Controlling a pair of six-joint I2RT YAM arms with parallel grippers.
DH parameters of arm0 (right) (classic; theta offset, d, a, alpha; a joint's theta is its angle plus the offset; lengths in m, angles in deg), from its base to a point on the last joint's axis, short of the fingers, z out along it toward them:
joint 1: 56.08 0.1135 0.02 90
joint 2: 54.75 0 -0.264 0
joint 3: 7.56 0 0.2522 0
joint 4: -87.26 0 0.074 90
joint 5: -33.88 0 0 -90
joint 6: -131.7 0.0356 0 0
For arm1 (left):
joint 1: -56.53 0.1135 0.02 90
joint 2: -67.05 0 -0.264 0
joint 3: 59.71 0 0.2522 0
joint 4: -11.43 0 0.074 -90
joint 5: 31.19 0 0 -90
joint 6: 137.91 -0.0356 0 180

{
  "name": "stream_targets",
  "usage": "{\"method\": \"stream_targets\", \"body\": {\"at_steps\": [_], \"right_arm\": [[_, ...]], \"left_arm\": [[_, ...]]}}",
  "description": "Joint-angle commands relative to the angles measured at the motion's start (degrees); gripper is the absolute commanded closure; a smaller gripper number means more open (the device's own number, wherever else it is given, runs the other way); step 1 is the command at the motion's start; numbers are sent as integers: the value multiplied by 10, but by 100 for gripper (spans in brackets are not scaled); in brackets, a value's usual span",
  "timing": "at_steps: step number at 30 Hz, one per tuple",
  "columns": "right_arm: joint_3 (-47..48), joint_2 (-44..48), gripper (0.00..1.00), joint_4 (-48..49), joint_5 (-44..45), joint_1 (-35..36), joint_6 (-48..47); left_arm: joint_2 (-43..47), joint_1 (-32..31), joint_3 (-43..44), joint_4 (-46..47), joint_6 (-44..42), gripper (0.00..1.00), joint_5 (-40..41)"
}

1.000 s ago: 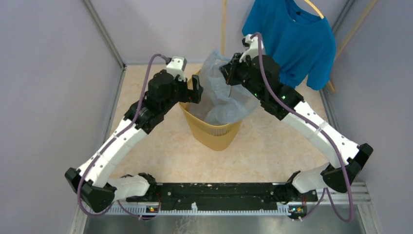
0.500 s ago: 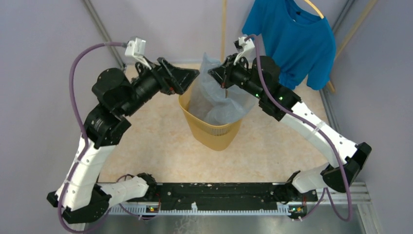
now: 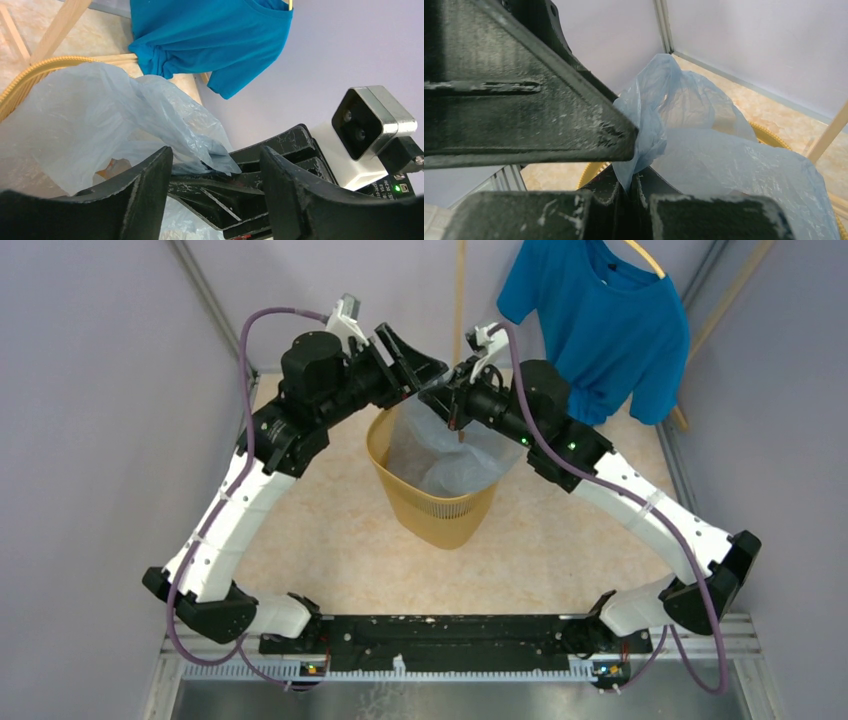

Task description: Put the trash bags into the trash bin

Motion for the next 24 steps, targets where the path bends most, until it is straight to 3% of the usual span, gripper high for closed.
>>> {"method": "stream_targets", "body": {"at_steps": [1,6,9,14,17,20,24], "right_arm": [[1,6,100,12,8,12,-21],[6,4,100,1,23,23,-34],[11,5,98,-12,30,27,-41],[28,23,48,-82,63,28,-36],[35,50,28,-121,71,28,-29],[21,93,16,-131,92,28,-29],[0,127,11,-129,131,28,-43]], "left_arm": [[-2,4,18,11,26,35,9],[-6,4,4,35,15,54,-10],[0,5,2,32,-12,71,4],[42,13,-56,67,-64,86,-10],[66,26,-98,93,-79,96,-46],[91,40,-139,117,-86,100,-77],[122,53,-183,139,-87,100,-102]]}}
